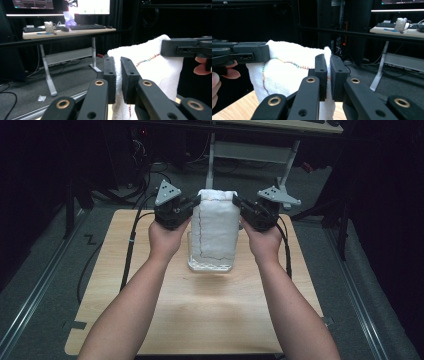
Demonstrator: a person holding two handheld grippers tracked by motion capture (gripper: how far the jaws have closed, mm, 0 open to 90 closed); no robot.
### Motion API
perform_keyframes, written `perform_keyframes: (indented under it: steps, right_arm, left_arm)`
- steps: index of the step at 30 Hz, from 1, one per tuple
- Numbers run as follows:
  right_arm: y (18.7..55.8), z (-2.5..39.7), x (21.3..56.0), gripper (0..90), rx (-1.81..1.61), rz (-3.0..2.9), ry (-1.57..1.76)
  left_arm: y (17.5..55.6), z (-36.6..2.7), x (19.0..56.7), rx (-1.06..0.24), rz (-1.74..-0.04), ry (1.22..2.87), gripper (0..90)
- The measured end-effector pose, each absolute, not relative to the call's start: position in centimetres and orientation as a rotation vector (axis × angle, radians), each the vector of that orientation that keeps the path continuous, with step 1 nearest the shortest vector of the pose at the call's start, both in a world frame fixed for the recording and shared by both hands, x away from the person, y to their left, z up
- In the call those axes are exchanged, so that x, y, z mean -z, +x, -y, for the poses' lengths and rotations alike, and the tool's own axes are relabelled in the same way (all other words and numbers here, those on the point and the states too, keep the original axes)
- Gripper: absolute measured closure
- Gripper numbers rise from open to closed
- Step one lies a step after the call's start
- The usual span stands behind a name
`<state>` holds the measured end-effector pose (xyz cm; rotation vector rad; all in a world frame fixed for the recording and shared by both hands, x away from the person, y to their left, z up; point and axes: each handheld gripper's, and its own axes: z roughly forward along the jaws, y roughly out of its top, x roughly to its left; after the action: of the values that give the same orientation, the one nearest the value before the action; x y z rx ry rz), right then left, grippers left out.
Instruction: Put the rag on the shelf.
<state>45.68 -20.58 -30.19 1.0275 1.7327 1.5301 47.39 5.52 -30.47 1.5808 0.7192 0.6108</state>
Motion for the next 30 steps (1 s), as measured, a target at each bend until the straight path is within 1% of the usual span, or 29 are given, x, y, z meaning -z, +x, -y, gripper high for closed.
perform_keyframes:
  steps: [1,6,10,15,16,20,24,30]
  right_arm:
    - [45.9,20.5,30.1,86.1,-1.531,-1.734,1.030]
    - [47.2,20.7,29.9,86.0,-1.530,-1.742,1.041]
    - [48.5,20.7,30.2,86.0,-1.537,-1.756,1.042]
    - [49.9,20.7,30.7,85.9,-1.517,-1.771,1.047]
    - [50.6,20.7,31.0,85.9,-1.495,-1.785,1.061]
    - [51.5,20.9,31.4,85.9,-1.489,-1.799,1.091]
    - [53.0,20.8,32.0,85.9,-1.413,-1.839,1.099]
    - [54.0,20.2,32.7,85.8,-1.388,-1.865,1.110]
  left_arm:
    - [47.6,-5.5,30.4,-0.619,-0.721,1.581,83.6]
    - [49.3,-5.6,30.3,-0.576,-0.741,1.572,83.5]
    - [50.6,-5.2,30.2,-0.612,-0.764,1.594,83.4]
    - [51.8,-4.9,30.1,-0.625,-0.779,1.604,83.3]
    - [52.1,-4.7,30.2,-0.632,-0.784,1.611,83.3]
    - [53.1,-4.3,31.0,-0.617,-0.811,1.627,83.2]
    - [54.1,-4.1,32.2,-0.593,-0.846,1.667,82.9]
    - [55.2,-4.4,33.5,-0.571,-0.891,1.697,82.7]
